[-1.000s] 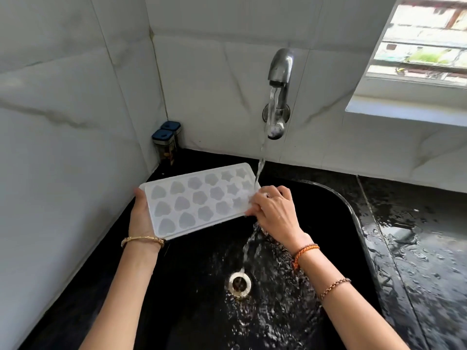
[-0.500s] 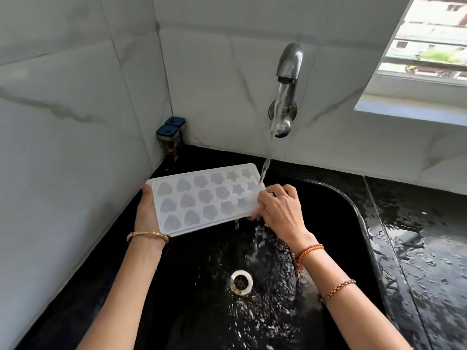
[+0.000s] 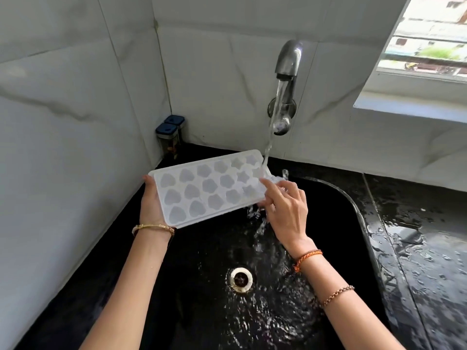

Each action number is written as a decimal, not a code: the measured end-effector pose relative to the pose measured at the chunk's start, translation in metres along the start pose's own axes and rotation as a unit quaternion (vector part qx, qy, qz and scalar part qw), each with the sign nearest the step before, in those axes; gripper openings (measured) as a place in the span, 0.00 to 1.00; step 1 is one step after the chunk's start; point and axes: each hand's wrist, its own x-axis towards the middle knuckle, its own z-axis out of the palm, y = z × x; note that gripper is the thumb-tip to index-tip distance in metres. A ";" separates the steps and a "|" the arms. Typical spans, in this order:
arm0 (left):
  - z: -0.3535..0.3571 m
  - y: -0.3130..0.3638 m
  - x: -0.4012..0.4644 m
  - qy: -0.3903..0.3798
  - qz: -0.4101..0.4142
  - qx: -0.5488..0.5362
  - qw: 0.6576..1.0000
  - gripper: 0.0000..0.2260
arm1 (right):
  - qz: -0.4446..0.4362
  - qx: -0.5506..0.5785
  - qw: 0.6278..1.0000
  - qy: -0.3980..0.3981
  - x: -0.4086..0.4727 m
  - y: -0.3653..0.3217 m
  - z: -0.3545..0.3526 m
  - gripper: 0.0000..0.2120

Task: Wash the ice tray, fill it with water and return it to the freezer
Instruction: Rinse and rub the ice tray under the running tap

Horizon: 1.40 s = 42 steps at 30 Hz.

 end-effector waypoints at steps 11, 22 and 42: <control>0.019 -0.010 -0.006 0.012 -0.022 0.018 1.000 0.23 | -0.095 -0.043 0.967 -0.232 0.007 0.000 -0.002 0.10; 0.032 -0.015 -0.007 0.028 -0.027 0.028 0.999 0.23 | -0.052 -0.029 0.975 -0.212 0.006 0.015 0.001 0.09; 0.045 -0.017 -0.011 0.113 -0.058 0.029 0.991 0.27 | -0.050 0.014 0.995 -0.089 0.002 0.007 -0.008 0.16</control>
